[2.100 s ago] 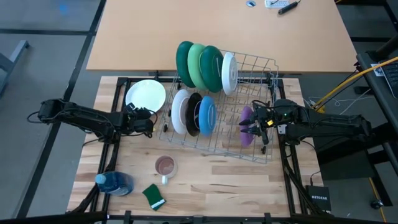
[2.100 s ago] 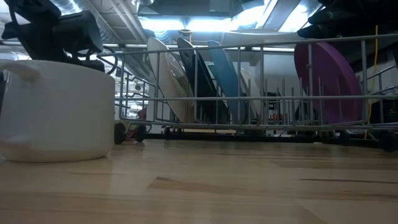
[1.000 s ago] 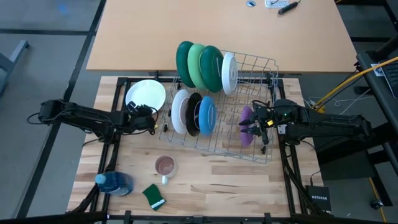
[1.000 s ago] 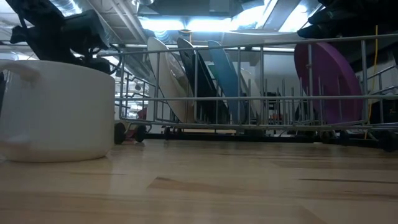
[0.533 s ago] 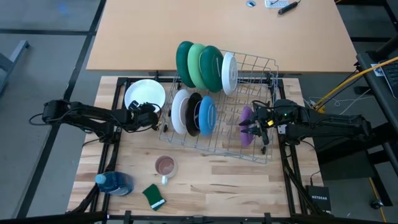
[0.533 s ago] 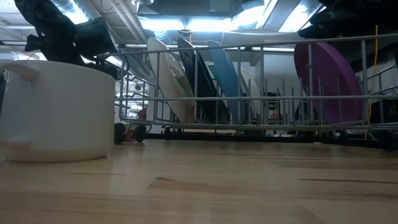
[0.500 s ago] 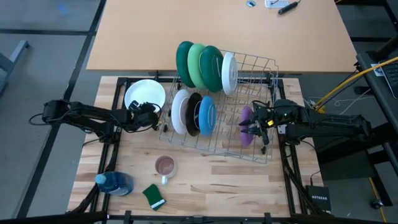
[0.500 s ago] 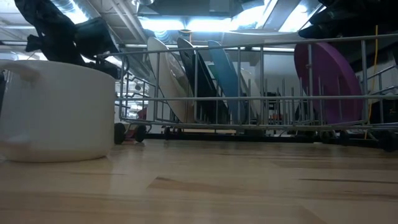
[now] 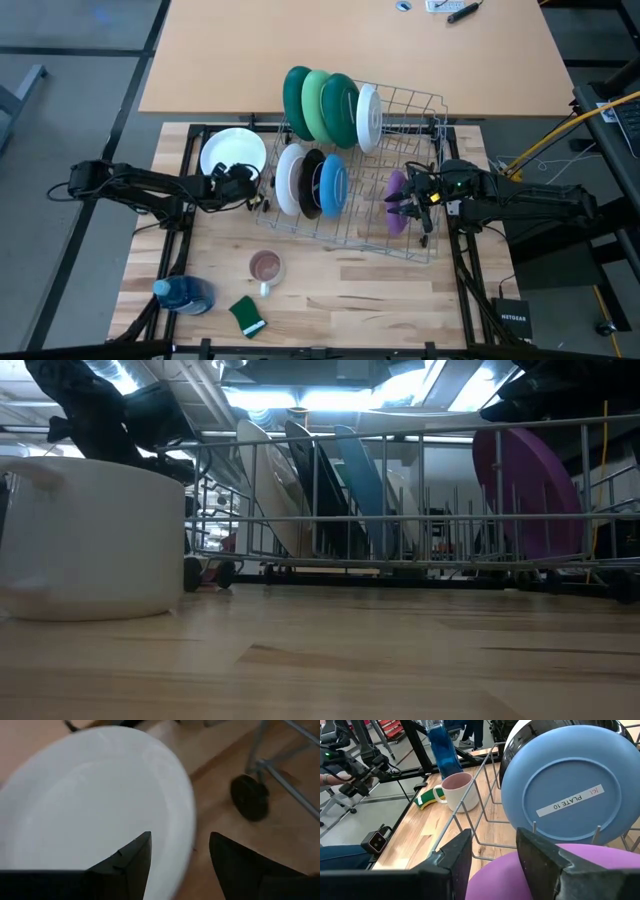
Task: Sort dishes
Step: Put the white plate into the dishwasher rack
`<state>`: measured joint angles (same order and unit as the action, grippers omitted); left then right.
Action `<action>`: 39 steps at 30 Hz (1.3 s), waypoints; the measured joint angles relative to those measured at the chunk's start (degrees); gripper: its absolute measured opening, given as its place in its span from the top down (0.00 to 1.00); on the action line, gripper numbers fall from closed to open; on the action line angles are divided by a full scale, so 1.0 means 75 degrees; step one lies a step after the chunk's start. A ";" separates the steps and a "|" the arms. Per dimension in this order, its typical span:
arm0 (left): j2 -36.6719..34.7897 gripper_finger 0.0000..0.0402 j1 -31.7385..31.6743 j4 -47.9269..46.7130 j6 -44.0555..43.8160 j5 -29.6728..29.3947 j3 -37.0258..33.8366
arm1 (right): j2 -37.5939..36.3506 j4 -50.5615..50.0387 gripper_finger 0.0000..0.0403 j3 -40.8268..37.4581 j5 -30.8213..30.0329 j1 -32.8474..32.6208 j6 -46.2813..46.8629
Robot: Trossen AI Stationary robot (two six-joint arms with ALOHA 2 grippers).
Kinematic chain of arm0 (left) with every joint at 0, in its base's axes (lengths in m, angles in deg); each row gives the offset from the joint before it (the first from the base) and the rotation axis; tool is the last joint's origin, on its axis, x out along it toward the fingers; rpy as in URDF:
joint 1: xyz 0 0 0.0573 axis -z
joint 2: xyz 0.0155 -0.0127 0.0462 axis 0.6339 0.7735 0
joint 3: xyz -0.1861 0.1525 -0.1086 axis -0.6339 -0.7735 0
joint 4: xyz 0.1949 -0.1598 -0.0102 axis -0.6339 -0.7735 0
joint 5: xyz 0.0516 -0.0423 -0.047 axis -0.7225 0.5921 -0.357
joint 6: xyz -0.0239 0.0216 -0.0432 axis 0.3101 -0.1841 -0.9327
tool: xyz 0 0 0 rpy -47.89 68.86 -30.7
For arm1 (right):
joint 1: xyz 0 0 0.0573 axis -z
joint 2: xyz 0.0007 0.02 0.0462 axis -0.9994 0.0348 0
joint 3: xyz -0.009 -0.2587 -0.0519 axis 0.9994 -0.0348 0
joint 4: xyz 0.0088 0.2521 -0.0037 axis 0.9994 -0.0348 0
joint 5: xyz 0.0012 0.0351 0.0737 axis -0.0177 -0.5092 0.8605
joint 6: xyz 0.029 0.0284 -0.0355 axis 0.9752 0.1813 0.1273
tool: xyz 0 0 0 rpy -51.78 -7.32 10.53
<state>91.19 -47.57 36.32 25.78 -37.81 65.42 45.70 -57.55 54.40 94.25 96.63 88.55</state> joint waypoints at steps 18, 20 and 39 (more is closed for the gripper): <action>0.0003 0.53 -0.0263 -0.0943 0.1144 0.0431 -0.0041 | 0.0001 -0.0006 0.60 -0.0001 0.0000 0.0001 -0.0006; 0.0003 0.53 -0.0328 -0.1074 0.1334 0.0613 -0.0044 | 0.0001 -0.0006 0.60 -0.0003 -0.0001 0.0001 -0.0006; 0.0003 0.89 -0.1211 -0.1221 0.1920 0.1510 -0.0041 | 0.0001 -0.0008 0.60 -0.0003 0.0000 0.0001 -0.0005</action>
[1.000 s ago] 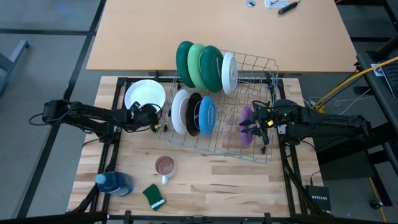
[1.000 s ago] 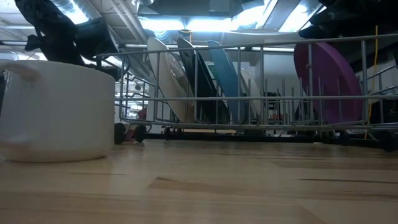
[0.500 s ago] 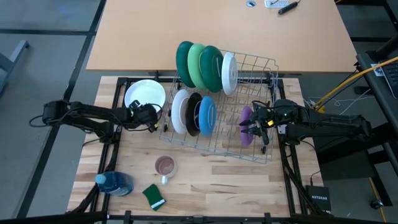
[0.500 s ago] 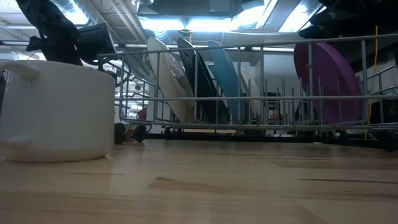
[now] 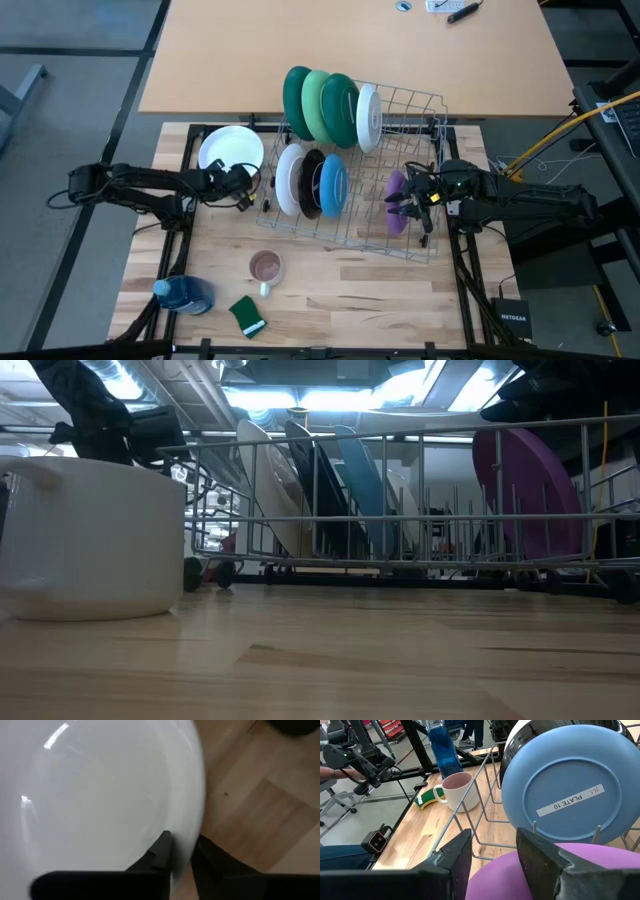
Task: Sort dishes
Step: Put the white plate into the dishwasher rack
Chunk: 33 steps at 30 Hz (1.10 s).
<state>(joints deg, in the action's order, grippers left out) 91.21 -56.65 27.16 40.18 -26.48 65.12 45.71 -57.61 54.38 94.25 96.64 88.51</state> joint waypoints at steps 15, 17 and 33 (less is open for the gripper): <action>-0.0009 0.95 0.0008 0.0577 -0.0662 0.0070 0.0095 | 0.0000 -0.0018 0.60 -0.0003 0.0000 -0.0001 0.0005; -0.0015 0.95 0.0008 0.0521 -0.0797 0.0142 0.0227 | 0.0000 -0.0018 0.60 -0.0003 0.0000 0.0001 0.0002; -0.0884 0.99 0.0014 -0.0860 -0.1262 0.0236 0.1251 | 0.0000 -0.0039 0.60 -0.0003 0.0034 -0.0001 0.0008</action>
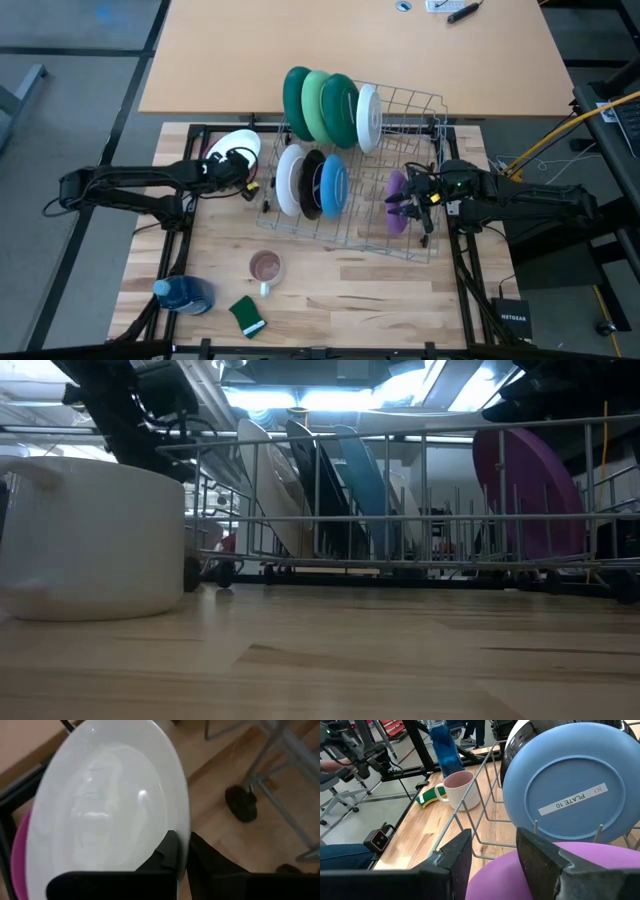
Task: Sort dishes
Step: Put the white plate into the dishwasher rack
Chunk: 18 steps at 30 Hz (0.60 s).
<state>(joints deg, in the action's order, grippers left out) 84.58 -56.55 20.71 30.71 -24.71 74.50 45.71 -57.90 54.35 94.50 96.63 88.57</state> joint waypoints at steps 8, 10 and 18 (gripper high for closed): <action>-0.0912 1.00 -0.0009 -0.0200 -0.0118 -0.0120 0.0177 | 0.0001 0.0021 0.60 -0.0003 -0.0033 0.0000 0.0001; -0.1158 1.00 -0.0006 -0.0214 -0.0161 -0.0111 0.0178 | 0.0003 0.0066 0.60 -0.0003 -0.0040 0.0000 0.0003; -0.2059 1.00 -0.0006 -0.0239 -0.0241 -0.0082 0.0177 | 0.0009 0.0270 0.60 -0.0009 -0.0095 0.0000 0.0003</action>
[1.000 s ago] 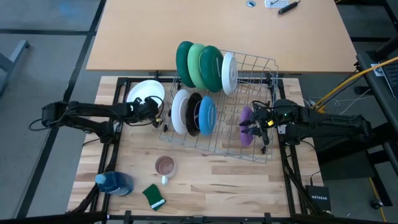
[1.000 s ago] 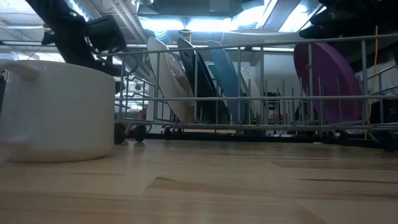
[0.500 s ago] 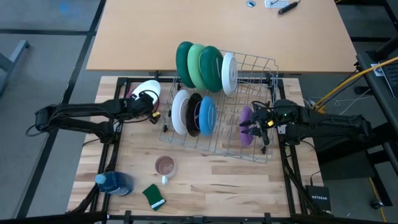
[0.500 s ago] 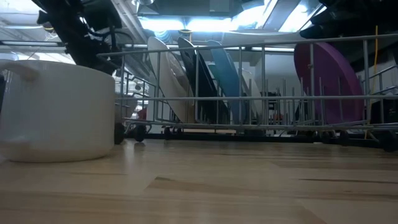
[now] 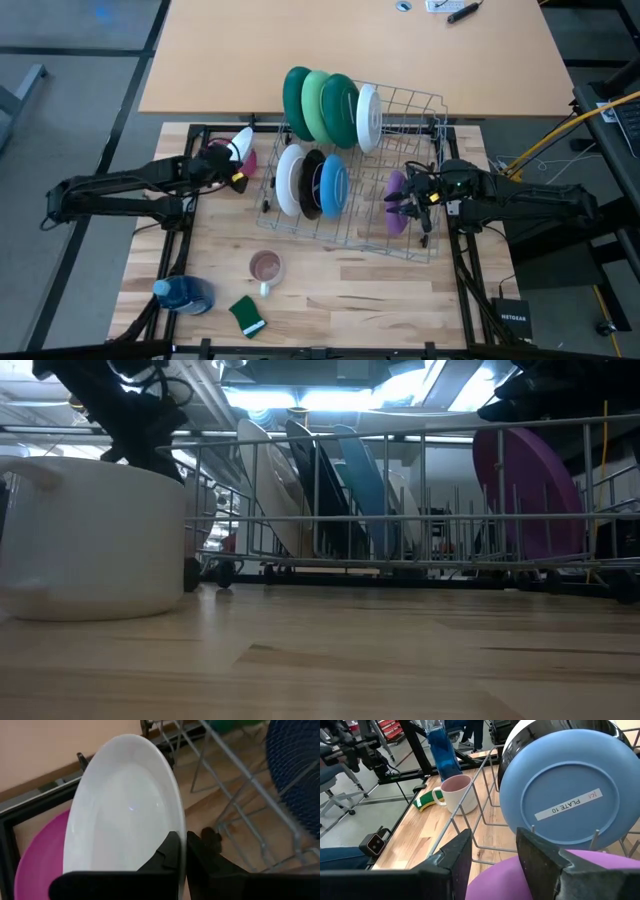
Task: Sort dishes
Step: Put the white plate into the dishwasher rack
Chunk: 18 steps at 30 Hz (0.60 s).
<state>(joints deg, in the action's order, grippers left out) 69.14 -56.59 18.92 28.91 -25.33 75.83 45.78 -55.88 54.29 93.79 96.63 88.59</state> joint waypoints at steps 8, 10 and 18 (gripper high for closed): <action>-0.0646 1.00 0.0000 0.0061 -0.0288 -0.0011 0.0000 | -0.0003 0.0019 0.60 0.0000 0.0003 0.0001 -0.0003; -0.0766 1.00 0.0000 0.0076 -0.0349 -0.0011 0.0000 | -0.0003 0.0022 0.60 0.0000 0.0003 0.0000 -0.0003; -0.1209 1.00 0.0005 0.0863 -0.0156 -0.0021 0.0000 | 0.0003 0.0932 0.60 0.0000 -0.0457 0.0003 -0.0056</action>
<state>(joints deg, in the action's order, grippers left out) 60.07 -56.55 25.40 27.73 -25.49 75.83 45.80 -48.89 54.29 90.36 96.65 88.17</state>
